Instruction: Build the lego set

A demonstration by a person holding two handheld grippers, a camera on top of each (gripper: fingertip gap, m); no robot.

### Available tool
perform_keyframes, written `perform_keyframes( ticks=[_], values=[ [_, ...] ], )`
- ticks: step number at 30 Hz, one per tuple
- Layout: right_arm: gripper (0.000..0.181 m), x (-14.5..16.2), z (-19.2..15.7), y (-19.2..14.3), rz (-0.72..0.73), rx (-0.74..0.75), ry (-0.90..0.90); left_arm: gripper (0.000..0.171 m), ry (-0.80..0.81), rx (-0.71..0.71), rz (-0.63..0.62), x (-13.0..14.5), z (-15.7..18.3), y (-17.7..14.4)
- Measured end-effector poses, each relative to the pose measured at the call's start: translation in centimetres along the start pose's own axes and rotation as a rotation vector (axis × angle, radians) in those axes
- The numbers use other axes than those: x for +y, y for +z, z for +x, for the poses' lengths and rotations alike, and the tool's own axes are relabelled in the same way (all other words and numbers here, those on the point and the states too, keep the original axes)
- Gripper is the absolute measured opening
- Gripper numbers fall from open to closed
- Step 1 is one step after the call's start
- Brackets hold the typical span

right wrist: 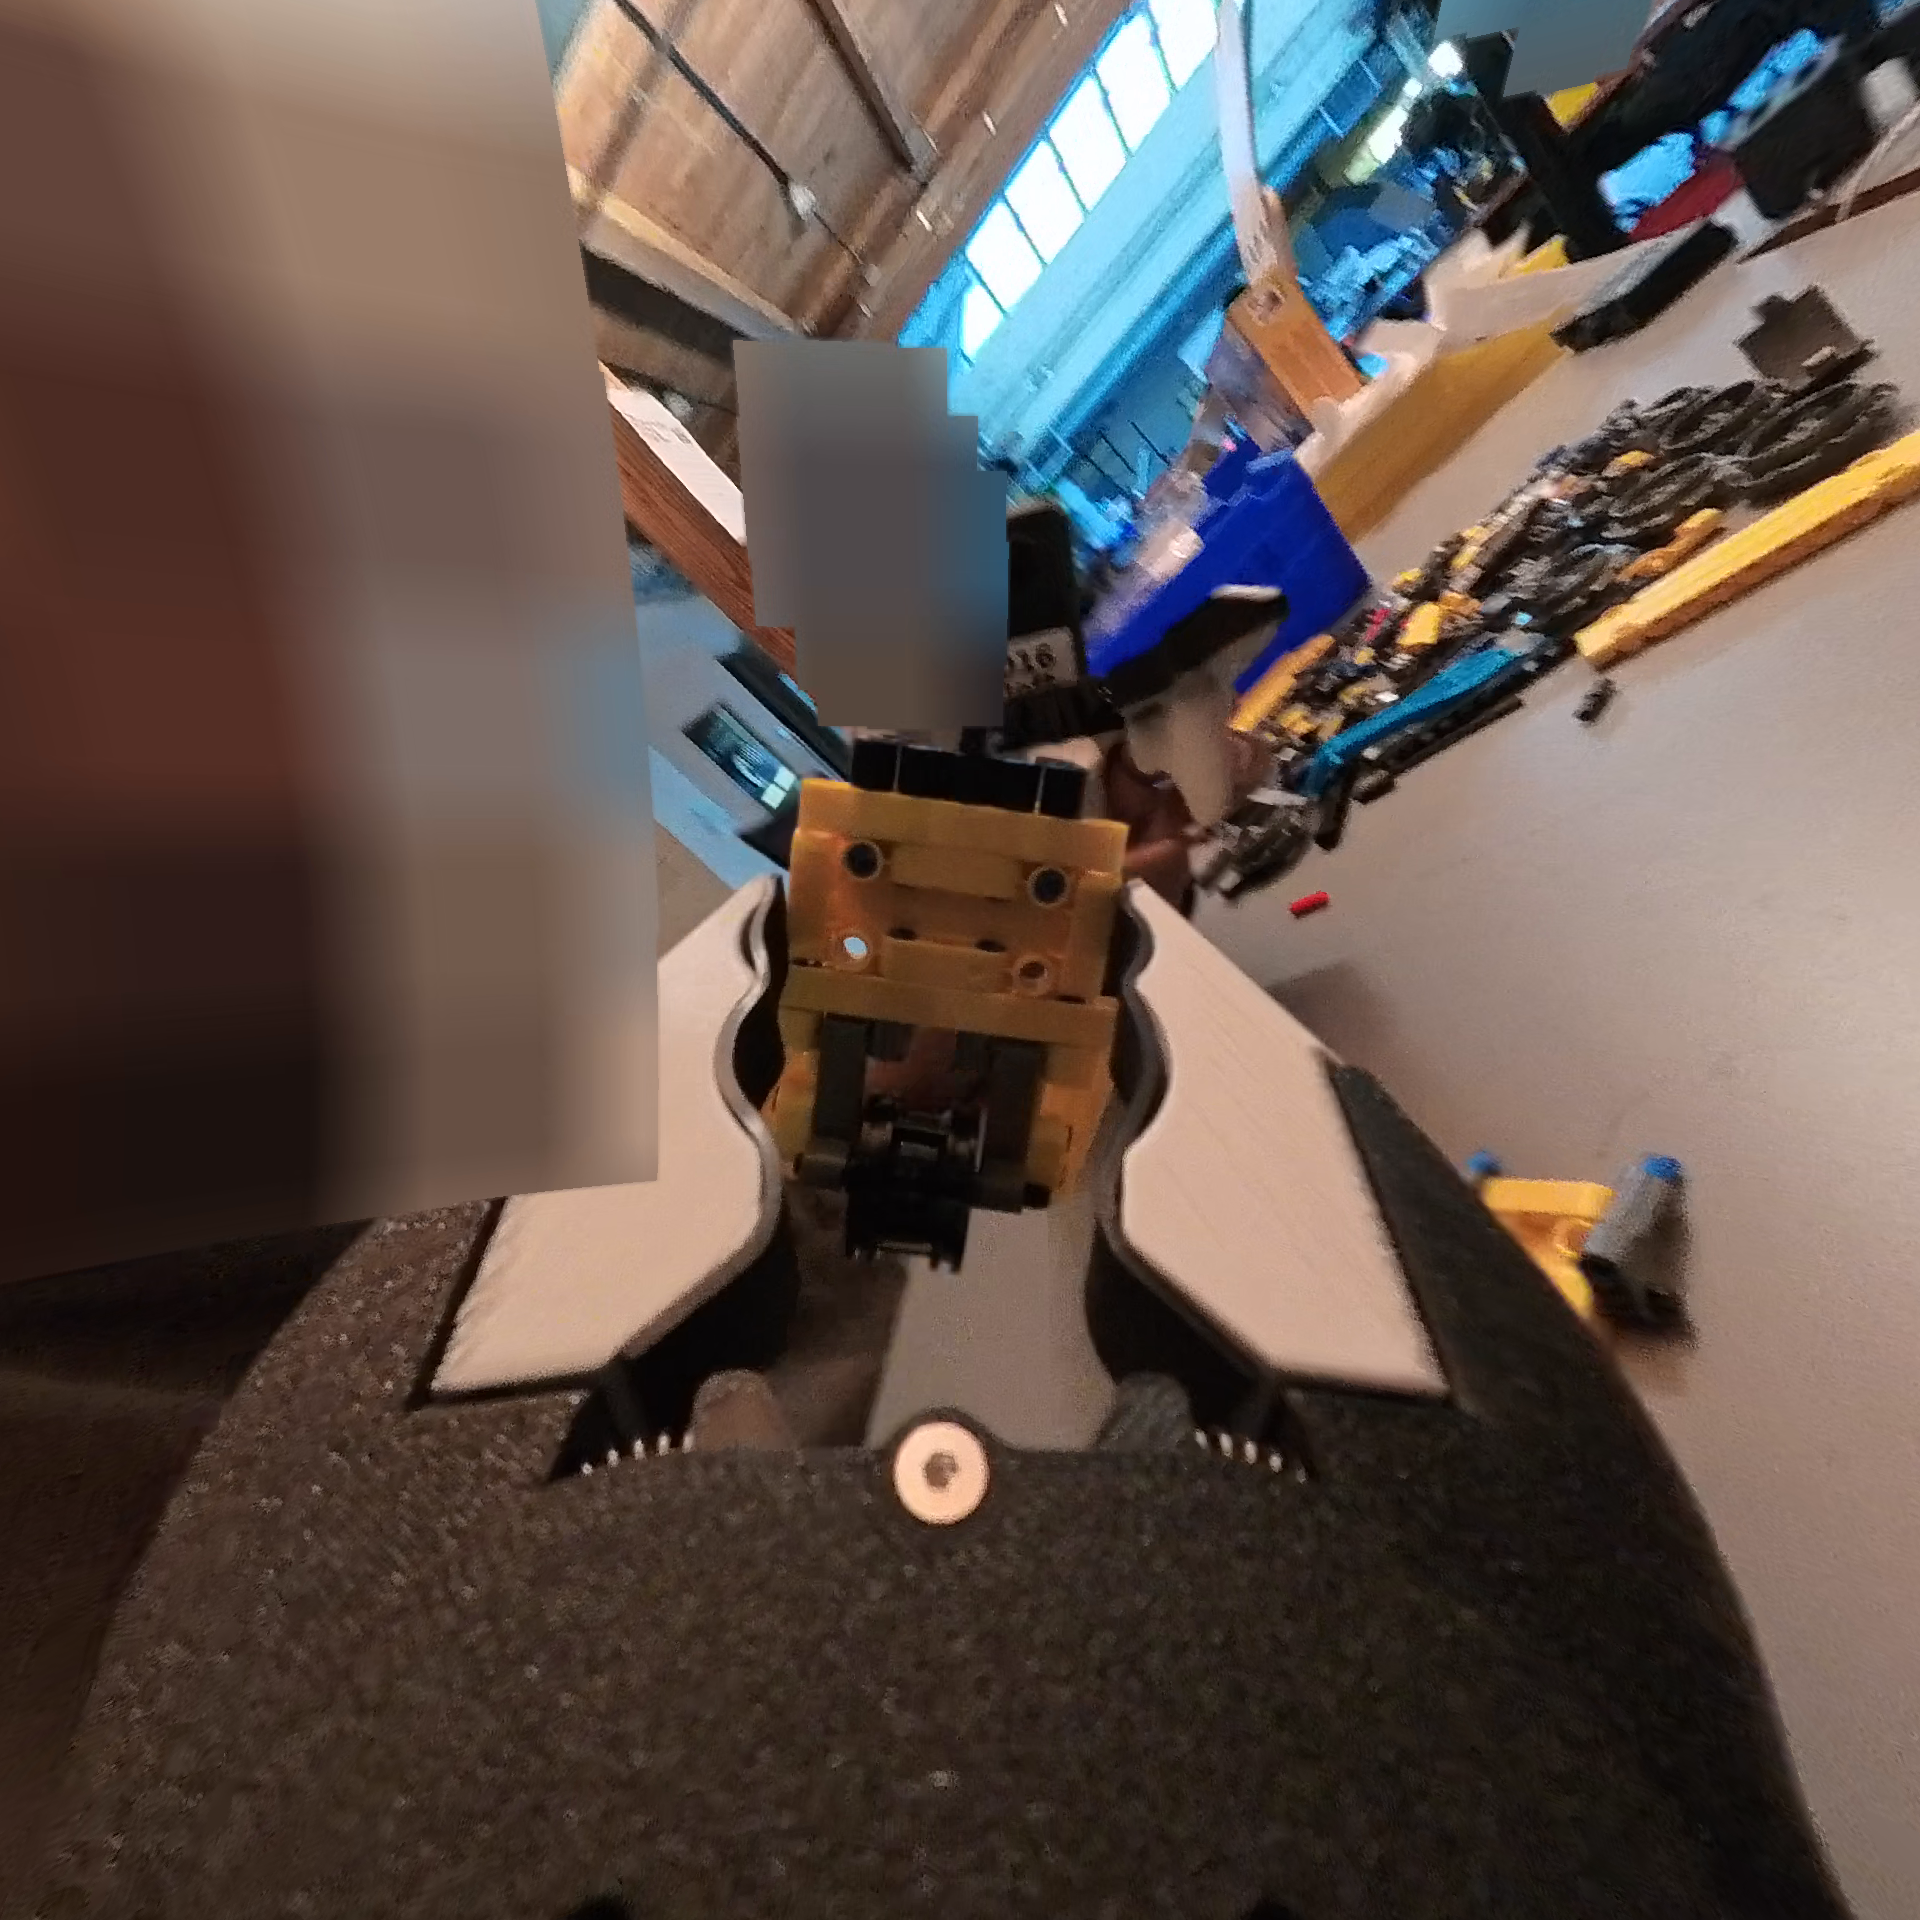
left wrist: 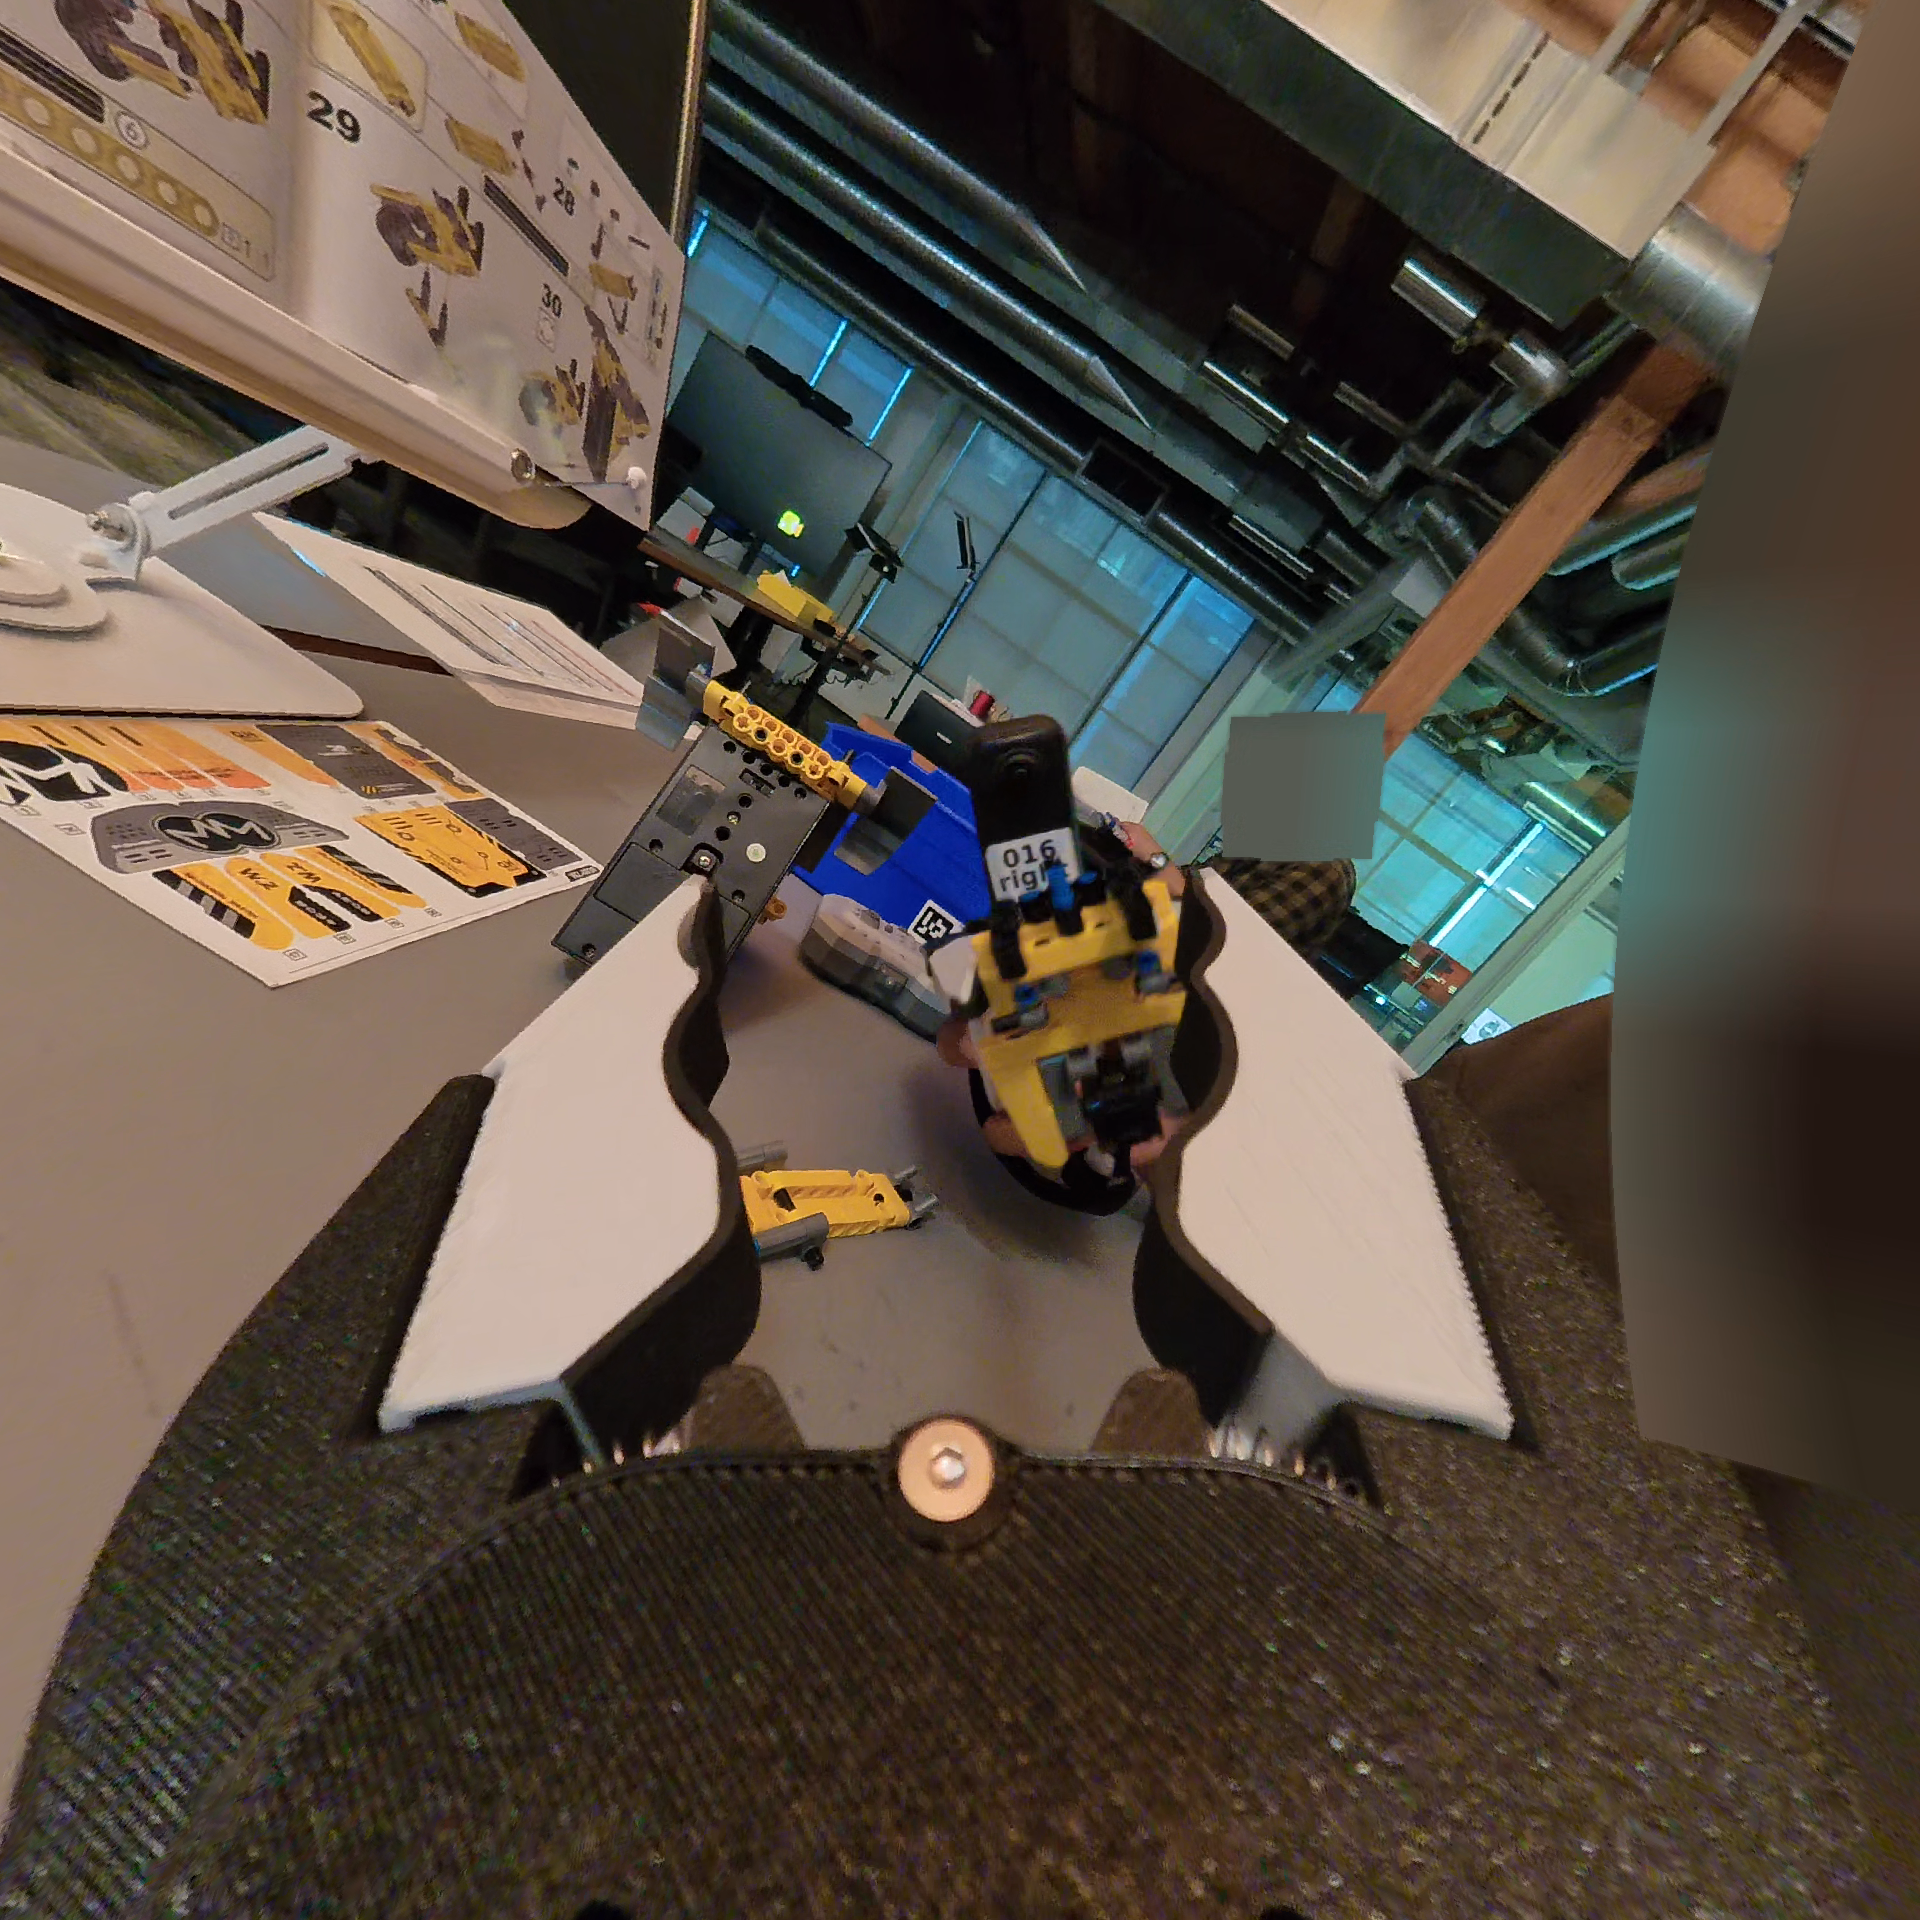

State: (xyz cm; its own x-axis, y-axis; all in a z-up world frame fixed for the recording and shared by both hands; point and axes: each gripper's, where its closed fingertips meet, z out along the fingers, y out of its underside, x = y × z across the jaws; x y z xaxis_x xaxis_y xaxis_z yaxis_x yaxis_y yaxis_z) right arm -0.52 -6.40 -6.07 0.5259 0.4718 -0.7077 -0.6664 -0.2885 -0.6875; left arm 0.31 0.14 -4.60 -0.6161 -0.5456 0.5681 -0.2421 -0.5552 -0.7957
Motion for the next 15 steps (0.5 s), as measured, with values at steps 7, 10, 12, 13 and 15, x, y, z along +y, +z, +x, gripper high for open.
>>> perform_keyframes(
  ticks=[7,10,12,13,15],
  values=[
    [0.062,6.3,3.3,2.2,-0.421,0.348,-0.443,0.082,0.009,0.003,0.020,-0.6,0.3,-0.3],
    [0.062,8.4,4.9,2.4,-0.579,0.461,-0.635,0.082,0.010,0.005,0.027,-0.8,0.4,-0.4],
    [0.062,9.6,5.5,2.5,-0.654,0.489,-0.711,0.082,0.009,0.007,0.027,-0.8,0.4,-0.3],
    [0.062,10.1,5.6,2.6,-0.678,0.492,-0.732,0.082,0.009,0.007,0.025,-0.7,0.4,-0.3],
    [0.062,10.8,5.7,2.8,-0.706,0.484,-0.746,0.082,0.007,0.007,0.021,-0.6,0.4,-0.2]
  ],
)
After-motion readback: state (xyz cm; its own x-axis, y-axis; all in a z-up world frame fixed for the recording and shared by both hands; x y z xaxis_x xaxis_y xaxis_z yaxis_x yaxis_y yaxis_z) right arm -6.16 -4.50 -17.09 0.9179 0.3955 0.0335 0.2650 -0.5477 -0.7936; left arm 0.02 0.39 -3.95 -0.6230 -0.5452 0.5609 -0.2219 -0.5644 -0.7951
